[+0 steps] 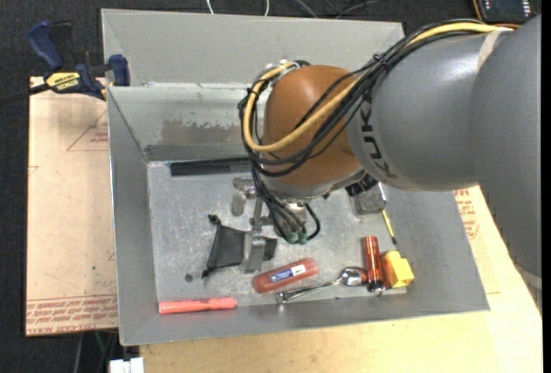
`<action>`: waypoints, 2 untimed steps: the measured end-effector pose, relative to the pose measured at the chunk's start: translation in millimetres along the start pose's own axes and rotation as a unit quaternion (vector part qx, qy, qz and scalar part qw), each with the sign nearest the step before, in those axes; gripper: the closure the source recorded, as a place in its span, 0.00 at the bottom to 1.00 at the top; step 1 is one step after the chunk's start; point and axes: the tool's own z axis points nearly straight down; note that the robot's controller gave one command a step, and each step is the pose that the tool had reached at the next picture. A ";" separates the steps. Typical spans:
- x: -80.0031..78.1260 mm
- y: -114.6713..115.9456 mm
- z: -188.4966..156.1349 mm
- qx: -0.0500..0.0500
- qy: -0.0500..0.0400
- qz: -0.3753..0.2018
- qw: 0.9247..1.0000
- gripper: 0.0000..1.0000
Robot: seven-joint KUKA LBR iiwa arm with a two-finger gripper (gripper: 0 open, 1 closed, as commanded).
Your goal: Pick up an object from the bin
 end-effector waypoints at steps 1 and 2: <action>-1.7 -1.0 -4.5 -0.001 -0.004 0.002 1.000 0.00; -14.1 -16.4 89.6 -0.001 -0.002 0.023 1.000 0.00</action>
Offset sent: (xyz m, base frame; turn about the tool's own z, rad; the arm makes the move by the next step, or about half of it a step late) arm 0.0135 -0.0168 -0.0892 0.0454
